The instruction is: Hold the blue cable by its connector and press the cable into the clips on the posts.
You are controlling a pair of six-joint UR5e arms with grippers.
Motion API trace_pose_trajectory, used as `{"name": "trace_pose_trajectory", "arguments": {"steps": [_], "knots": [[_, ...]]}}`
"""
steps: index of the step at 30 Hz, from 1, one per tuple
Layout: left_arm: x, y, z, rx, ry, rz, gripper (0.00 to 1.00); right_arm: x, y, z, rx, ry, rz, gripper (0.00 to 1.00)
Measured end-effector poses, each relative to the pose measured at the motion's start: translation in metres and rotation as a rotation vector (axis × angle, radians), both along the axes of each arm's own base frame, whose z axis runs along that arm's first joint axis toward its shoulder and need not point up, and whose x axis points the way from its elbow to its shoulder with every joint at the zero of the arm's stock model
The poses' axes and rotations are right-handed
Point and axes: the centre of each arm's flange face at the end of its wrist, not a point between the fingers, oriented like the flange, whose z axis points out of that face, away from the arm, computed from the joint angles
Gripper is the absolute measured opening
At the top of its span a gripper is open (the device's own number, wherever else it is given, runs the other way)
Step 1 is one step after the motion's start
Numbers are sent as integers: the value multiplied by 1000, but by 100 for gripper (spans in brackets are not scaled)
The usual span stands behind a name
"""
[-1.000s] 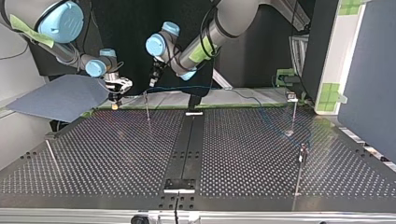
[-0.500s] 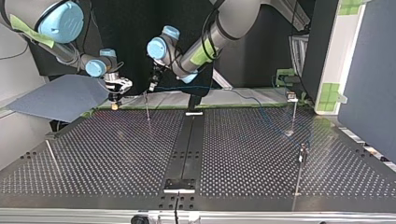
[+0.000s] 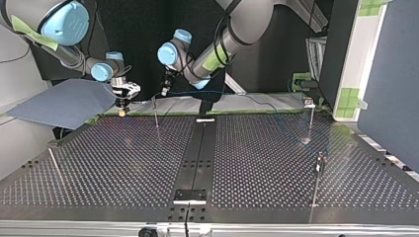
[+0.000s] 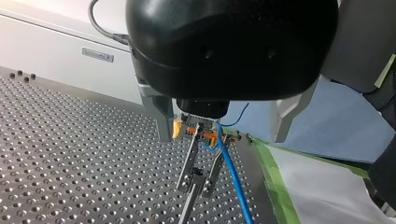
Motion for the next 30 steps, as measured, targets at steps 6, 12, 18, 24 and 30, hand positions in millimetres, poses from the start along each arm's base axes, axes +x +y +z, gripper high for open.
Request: {"name": "trace_pose_trajectory", "arguments": {"steps": [6,12,18,24,30], "knots": [[0,0,0,4,-1,2,100,0,0,0,-1,0,1,0],[0,0,0,12,-4,2,100,0,0,0,0,0,0,0],[1,1,0,13,-5,2,100,1,0,0,-1,0,0,0],[4,4,1,17,-9,24,100,1,0,0,-2,0,-1,0],[6,6,1,18,-11,34,100,-3,-1,0,-1,3,-26,0]]}}
